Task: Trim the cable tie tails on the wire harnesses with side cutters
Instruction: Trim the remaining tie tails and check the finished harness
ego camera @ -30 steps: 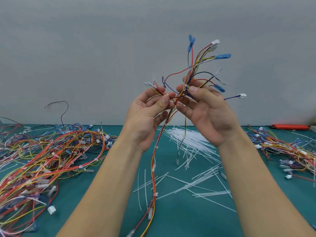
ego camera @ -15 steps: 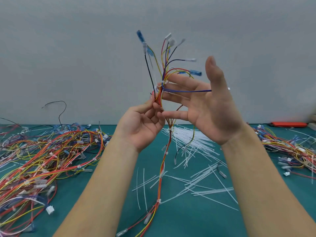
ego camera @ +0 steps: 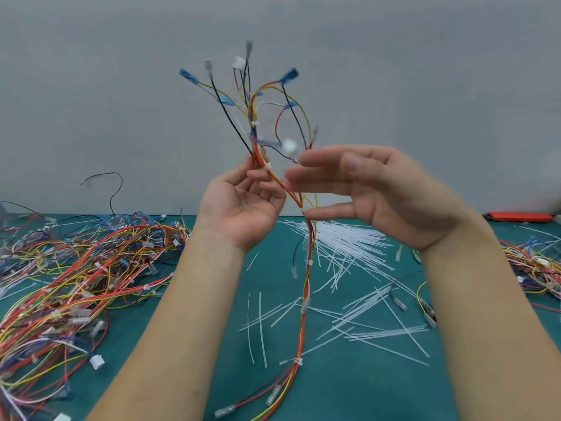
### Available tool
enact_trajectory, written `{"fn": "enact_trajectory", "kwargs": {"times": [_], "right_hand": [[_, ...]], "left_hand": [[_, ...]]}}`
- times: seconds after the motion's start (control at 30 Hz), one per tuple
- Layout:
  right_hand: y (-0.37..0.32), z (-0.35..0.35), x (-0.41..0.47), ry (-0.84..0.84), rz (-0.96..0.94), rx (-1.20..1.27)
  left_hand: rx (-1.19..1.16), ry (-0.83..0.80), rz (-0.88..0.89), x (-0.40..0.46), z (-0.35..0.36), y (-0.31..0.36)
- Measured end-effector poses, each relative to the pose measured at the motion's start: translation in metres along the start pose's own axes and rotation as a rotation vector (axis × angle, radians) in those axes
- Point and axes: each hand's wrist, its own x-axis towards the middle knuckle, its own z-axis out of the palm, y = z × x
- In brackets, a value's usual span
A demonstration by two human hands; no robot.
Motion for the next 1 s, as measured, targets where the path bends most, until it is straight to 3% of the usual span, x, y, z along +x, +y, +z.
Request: {"fn": "enact_trajectory", "kwargs": {"times": [0.1, 0.17, 0.23, 0.33, 0.53, 0.73, 0.87, 1.0], "right_hand": [[0.012, -0.006, 0.003, 0.343, 0.204, -0.149], [0.024, -0.007, 0.003, 0.332, 0.402, -0.422], [0.037, -0.001, 0.006, 0.208, 0.495, -0.504], [0.044, 0.010, 0.012, 0.047, 0.446, -0.376], [0.038, 0.000, 0.006, 0.036, 0.342, -0.211], [0.020, -0.003, 0.000, -0.144, 0.173, 0.045], [0.014, 0.007, 0.013, -0.037, 0.096, 0.279], [0.014, 0.008, 0.023, 0.173, 0.157, 0.730]], "left_hand": [[-0.049, -0.005, 0.042, -0.003, 0.002, 0.004], [-0.101, -0.021, 0.063, -0.003, 0.002, 0.004], [-0.136, -0.037, 0.069, -0.002, 0.002, 0.003], [-0.132, -0.045, 0.071, -0.002, -0.002, 0.001], [-0.115, -0.019, 0.035, 0.000, -0.012, 0.009], [-0.149, 0.032, 0.026, -0.003, -0.005, 0.008], [-0.075, 0.054, -0.002, -0.003, 0.001, 0.007], [0.093, 0.080, -0.003, -0.003, 0.000, 0.008]]}}
